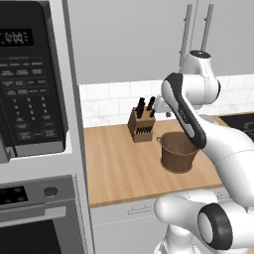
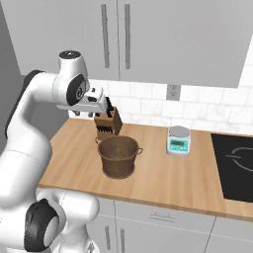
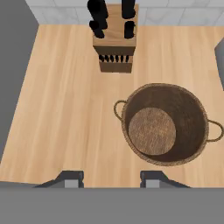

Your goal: Open the cabinet, pick up the bread from the cabinet and place it in the basket. Then move the basket to the dining counter.

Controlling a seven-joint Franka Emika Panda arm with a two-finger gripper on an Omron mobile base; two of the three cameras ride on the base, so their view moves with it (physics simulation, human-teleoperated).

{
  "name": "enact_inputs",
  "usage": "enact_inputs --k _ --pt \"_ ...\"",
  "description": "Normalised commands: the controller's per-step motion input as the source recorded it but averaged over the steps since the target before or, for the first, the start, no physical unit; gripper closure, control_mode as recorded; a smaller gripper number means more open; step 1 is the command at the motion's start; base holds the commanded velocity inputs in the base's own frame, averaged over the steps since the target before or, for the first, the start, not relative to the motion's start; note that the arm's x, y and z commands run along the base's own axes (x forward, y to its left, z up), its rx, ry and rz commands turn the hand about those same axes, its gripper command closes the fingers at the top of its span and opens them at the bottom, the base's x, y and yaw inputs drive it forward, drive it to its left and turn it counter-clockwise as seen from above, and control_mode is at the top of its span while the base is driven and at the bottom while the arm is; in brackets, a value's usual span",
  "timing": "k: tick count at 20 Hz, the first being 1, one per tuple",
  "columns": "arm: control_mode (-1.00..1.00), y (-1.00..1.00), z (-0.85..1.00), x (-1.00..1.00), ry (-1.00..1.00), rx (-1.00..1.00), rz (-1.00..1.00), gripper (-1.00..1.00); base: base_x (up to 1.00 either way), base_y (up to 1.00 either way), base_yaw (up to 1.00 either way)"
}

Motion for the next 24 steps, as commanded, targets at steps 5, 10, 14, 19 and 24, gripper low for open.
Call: enact_inputs --k 5,10,14,19,24 --pt "-1.00 -0.17 0.02 0.04 -0.02 -0.01 -0.06 -1.00 0.00 0.00 0.00" --pt "-1.00 -0.28 0.44 0.00 -0.29 -0.02 -0.05 -1.00 0.00 0.00 0.00" --pt "-1.00 -0.22 0.99 0.00 -0.34 -0.04 0.00 -1.00 0.00 0.00 0.00" --pt "-1.00 -0.08 1.00 -0.01 -0.24 -0.12 0.00 -1.00 0.00 0.00 0.00" --pt "-1.00 -0.03 1.00 0.00 -0.24 -0.15 -0.06 -1.00 0.00 0.00 0.00"
